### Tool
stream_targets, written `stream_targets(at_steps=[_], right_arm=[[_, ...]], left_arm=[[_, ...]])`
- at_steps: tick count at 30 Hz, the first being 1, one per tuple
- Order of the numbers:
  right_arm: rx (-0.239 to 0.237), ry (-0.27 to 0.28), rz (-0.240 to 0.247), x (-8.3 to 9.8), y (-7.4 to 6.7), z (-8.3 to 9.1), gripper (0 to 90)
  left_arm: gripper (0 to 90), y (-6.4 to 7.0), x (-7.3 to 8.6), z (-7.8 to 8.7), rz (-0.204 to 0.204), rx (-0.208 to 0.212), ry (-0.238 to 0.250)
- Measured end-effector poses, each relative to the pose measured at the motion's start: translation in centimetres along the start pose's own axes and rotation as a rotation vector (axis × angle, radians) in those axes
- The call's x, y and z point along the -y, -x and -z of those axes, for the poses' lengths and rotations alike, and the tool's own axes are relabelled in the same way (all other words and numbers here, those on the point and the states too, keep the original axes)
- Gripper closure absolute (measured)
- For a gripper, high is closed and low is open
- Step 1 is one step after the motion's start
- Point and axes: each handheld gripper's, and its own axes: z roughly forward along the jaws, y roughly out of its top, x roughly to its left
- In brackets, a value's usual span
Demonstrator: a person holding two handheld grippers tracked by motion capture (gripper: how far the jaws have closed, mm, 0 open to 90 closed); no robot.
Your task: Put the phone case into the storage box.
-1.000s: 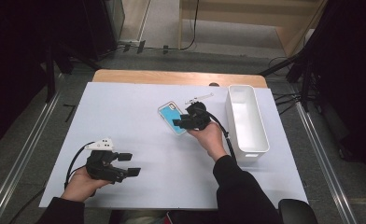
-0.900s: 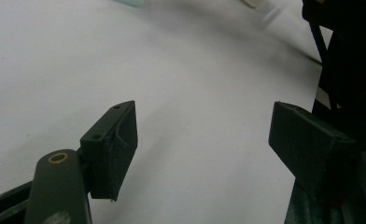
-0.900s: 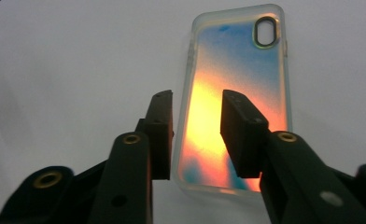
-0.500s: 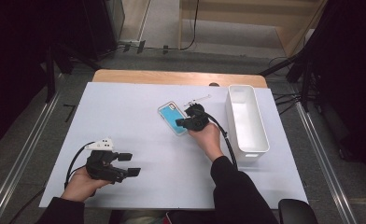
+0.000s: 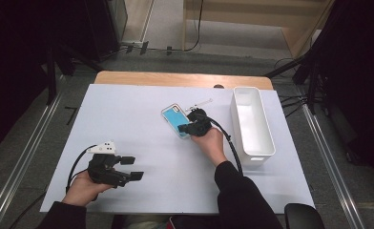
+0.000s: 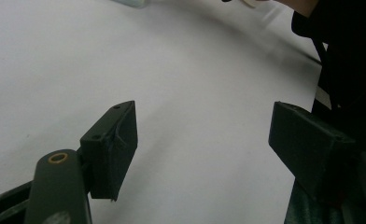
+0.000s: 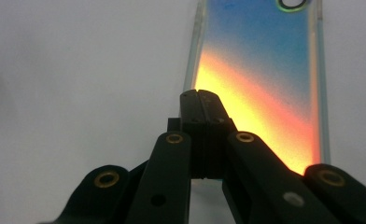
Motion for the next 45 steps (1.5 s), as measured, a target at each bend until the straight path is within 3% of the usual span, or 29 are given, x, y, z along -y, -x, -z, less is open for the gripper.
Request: stream_targets(at_steps=[16,30,45], right_arm=[[-0.012,-0.027,0.013,0.5,-0.3,-0.5,88.0],[-0.019,-0.047,0.02,1.6,-0.2,0.5,88.0],[-0.042,-0.065,0.035,3.1,-1.4,1.3,88.1]], left_arm=[[23.5,0.0,0.0,0.0,-0.002,-0.006,-0.007],[23.5,0.0,0.0,-0.1,0.0,-0.005,0.003],[23.5,0.0,0.0,0.0,0.003,-0.007,0.001]])
